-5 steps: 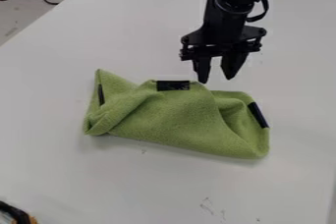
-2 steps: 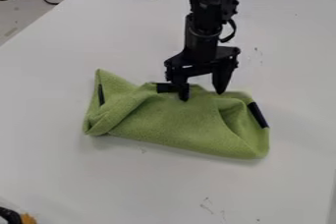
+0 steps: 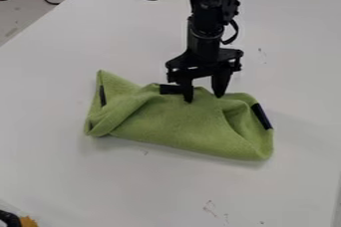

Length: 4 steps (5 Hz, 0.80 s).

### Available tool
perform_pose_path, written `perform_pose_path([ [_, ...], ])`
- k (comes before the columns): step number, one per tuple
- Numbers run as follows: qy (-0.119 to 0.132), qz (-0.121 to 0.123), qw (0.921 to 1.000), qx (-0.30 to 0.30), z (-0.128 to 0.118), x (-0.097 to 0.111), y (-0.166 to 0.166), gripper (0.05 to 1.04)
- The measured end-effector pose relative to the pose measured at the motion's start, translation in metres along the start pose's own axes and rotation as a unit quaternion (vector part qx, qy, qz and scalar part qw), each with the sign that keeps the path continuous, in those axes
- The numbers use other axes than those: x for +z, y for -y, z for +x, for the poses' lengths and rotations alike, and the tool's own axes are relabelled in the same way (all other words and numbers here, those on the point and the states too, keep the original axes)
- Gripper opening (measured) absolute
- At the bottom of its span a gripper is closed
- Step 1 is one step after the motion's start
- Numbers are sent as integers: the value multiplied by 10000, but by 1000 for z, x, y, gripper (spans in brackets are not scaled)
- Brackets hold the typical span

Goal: Unfold the cloth from top right to bottom left

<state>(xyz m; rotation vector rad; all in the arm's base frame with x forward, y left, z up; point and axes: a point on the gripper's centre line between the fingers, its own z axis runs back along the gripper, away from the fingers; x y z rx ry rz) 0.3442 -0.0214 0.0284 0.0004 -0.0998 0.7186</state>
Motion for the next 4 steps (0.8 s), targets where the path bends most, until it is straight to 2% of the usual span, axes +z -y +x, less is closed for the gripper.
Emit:
perform_pose_path([
  [1, -61, 7, 10000, -51, -1, -2, -1, 383],
  [2, -162, 59, 9997, -176, 0, -8, 1, 163],
  [3, -118, 112, 9996, -234, 3, -4, 1, 59],
  [4, 35, 485, 9986, -204, 9, 8, -6, 52],
])
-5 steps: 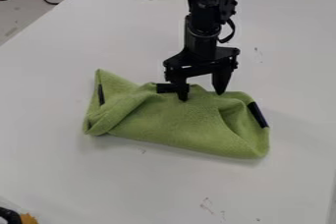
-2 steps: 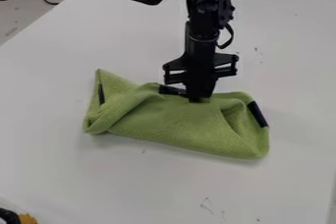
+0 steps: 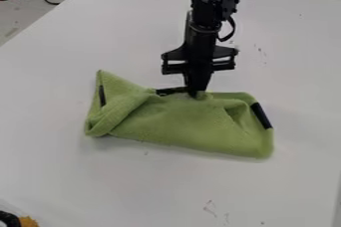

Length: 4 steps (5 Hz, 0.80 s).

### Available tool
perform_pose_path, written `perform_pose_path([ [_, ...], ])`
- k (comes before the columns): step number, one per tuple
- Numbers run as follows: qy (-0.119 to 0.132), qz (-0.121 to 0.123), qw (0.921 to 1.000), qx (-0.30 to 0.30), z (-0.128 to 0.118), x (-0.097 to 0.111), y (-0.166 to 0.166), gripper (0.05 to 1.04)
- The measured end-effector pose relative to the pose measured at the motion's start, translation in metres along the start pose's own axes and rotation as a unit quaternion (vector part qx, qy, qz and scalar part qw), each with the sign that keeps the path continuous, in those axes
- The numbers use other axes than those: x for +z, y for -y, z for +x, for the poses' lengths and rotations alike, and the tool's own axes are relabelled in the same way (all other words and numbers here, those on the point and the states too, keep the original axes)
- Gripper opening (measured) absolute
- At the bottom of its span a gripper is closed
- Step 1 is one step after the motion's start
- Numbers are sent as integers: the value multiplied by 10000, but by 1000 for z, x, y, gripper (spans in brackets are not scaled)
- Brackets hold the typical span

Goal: Unfold the cloth from top right to bottom left

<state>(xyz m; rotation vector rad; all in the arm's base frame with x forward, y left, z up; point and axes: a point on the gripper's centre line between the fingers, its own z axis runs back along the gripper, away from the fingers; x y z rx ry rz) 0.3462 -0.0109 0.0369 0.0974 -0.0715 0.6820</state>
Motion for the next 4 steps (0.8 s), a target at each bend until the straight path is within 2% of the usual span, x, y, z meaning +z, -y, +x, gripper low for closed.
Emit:
perform_pose_path([
  [1, 431, 203, 9988, 102, -4, 38, -2, 52],
  [2, 800, 382, 9932, 761, -29, 76, -13, 52],
  [3, 789, 493, 9821, 1636, -71, 84, -28, 52],
  [4, 551, 429, 9676, 2426, -111, 75, -41, 52],
])
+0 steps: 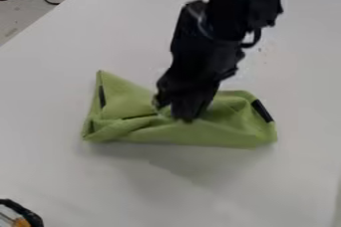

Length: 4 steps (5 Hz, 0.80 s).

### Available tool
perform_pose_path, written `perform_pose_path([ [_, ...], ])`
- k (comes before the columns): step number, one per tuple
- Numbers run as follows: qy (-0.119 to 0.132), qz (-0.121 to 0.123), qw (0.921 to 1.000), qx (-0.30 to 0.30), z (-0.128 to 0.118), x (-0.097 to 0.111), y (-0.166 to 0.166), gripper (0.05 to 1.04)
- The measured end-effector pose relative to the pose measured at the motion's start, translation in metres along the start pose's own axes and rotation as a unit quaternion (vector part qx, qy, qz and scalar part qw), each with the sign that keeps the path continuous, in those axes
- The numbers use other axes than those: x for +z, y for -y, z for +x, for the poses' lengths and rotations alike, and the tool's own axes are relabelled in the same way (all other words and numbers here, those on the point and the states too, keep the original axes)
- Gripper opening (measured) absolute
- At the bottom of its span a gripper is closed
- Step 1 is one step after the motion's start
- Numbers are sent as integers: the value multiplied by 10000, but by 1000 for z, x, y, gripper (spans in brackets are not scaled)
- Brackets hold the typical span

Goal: Unfold the cloth from top right to bottom left

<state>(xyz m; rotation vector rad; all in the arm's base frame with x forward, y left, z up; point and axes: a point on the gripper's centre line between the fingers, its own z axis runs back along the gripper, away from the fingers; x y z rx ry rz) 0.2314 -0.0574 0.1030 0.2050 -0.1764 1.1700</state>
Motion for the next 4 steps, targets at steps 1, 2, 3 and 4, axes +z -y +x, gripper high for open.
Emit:
perform_pose_path([
  [1, -213, -80, 9973, 691, -22, -12, -19, 51],
  [2, -355, -215, 9922, 1173, -36, -25, -28, 51],
  [3, -488, -307, 9847, 1644, -48, -34, -32, 51],
  [4, -594, -312, 9753, 2103, -58, -39, -36, 71],
])
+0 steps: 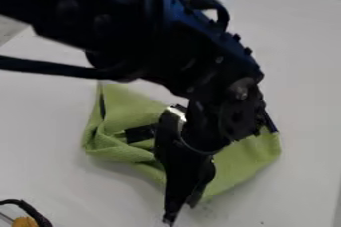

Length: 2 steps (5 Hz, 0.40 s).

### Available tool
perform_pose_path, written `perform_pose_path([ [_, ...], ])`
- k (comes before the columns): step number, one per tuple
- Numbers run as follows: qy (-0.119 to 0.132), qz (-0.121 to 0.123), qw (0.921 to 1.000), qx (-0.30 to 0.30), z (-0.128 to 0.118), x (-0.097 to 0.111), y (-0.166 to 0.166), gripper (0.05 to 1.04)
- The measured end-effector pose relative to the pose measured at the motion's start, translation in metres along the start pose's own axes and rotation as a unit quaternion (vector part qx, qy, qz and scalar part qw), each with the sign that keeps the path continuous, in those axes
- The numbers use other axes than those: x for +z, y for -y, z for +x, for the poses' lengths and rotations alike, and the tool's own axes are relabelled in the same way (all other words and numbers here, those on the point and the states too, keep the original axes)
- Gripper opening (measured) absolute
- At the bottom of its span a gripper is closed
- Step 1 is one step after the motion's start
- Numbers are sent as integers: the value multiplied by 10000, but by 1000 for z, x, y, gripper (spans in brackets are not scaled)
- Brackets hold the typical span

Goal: Unfold the cloth from top right to bottom left

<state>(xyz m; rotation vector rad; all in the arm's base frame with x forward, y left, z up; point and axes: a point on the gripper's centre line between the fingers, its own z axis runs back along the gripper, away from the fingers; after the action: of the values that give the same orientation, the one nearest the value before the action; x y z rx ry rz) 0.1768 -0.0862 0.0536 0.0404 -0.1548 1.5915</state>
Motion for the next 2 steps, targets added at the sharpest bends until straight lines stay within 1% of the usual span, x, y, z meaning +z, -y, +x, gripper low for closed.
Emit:
perform_pose_path([
  [1, 13, 30, 9997, 232, -1, 0, -2, 217],
  [2, 148, 210, 9993, 263, 1, 5, -5, 470],
])
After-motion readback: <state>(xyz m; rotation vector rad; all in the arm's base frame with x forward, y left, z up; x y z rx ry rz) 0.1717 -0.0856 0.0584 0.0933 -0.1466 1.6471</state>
